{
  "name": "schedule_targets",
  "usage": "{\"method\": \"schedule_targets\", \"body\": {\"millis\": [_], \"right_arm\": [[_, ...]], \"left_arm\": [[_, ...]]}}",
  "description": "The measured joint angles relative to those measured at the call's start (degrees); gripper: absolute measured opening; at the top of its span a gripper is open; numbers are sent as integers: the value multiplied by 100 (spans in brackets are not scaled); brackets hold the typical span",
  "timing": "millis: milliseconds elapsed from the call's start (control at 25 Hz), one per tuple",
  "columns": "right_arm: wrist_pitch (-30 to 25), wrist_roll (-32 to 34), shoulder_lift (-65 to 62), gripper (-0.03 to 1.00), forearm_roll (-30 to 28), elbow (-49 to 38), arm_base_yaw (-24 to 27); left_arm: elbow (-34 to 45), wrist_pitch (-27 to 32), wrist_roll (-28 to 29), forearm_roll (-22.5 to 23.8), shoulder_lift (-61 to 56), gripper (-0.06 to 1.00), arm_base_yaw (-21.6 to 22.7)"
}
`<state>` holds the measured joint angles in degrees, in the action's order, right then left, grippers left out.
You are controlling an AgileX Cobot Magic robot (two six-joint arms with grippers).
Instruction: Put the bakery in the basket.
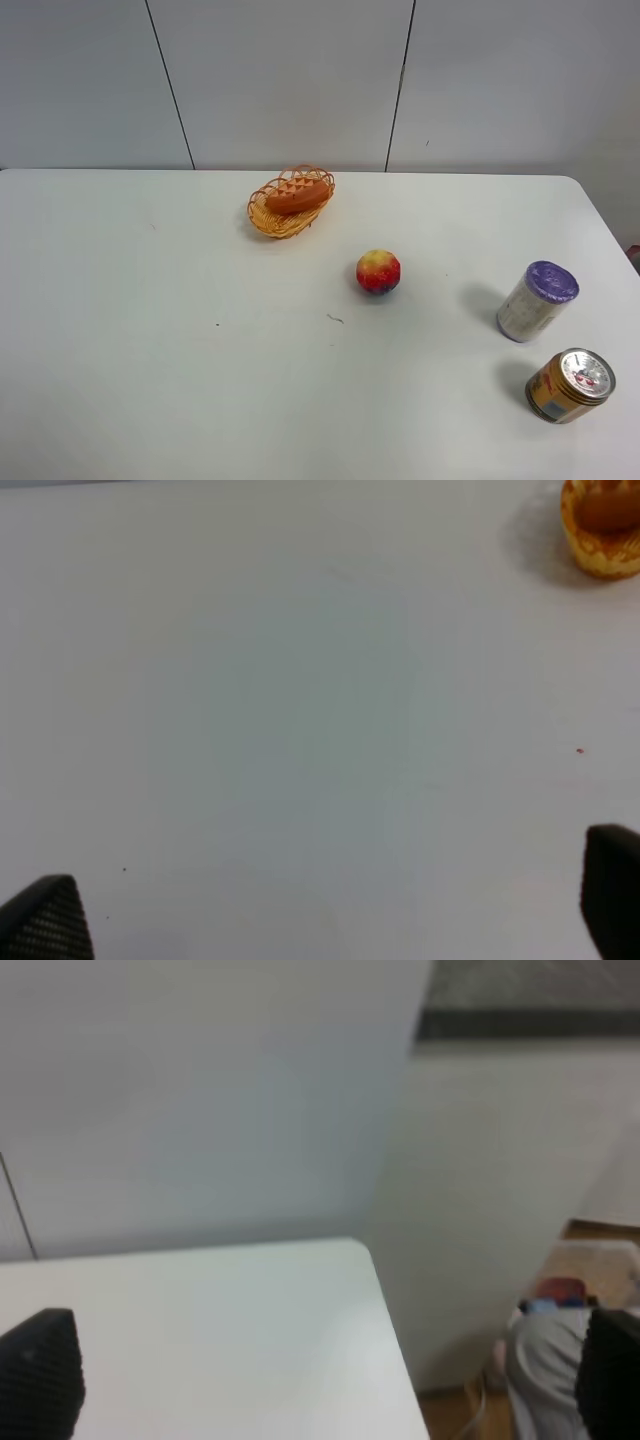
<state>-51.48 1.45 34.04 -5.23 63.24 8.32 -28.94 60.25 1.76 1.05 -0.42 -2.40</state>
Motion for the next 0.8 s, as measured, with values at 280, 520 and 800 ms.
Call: {"method": "schedule_targets", "body": {"millis": [280, 520, 800], "right_arm": [[-221, -348, -3245, 99, 595, -2674, 121], [-942, -460, -3385, 99, 709, -3180, 123], [-914, -476, -3415, 99, 867, -3562, 123]], "left_arm": [[0, 0, 0, 0, 0, 99, 0], [0, 0, 6, 0, 0, 99, 0], [0, 0, 1, 0, 0, 99, 0]]}}
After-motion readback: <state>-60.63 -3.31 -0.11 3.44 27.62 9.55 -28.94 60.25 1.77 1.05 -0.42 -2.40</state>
